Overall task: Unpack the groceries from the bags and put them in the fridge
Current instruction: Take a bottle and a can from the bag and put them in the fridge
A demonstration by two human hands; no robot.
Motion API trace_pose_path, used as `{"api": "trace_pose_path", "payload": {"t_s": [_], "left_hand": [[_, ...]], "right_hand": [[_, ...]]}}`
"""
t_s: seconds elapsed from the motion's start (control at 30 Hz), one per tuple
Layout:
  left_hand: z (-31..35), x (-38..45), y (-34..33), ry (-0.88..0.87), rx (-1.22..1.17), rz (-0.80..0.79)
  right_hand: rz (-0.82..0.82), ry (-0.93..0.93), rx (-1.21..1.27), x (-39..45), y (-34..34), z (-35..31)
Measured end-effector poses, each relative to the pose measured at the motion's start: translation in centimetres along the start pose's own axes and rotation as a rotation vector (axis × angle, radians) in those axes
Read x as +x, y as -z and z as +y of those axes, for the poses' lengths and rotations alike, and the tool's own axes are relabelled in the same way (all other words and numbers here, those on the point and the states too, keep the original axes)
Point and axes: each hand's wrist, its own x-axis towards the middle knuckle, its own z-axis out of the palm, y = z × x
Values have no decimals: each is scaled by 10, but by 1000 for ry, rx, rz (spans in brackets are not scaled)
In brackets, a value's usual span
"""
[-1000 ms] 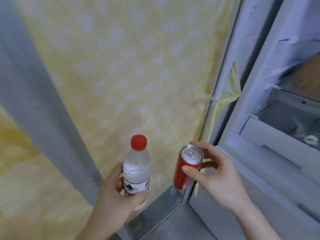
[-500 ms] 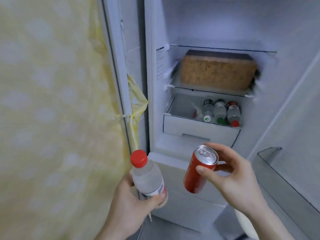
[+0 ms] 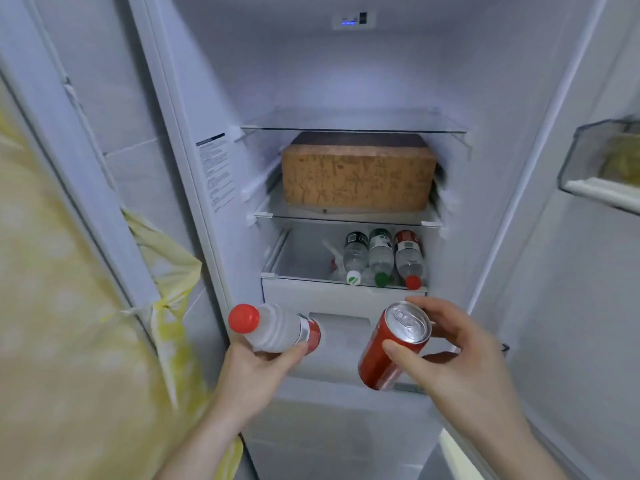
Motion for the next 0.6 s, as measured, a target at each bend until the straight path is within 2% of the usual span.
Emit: {"api": "trace_pose_path", "payload": {"t_s": [0.13, 0.27, 0.4, 0.6], "left_hand": [[3, 45, -18, -2, -58, -17], [1, 95, -39, -130, 19, 4], [-11, 143, -56, -209, 12, -74], [-31, 203, -78, -247, 187, -184]], "right_hand": [[11, -43, 56, 10, 3, 3], [49, -59, 63, 19, 5, 8], [139, -65, 49, 29, 4, 12], [230, -55, -15, 46, -1, 14]]}}
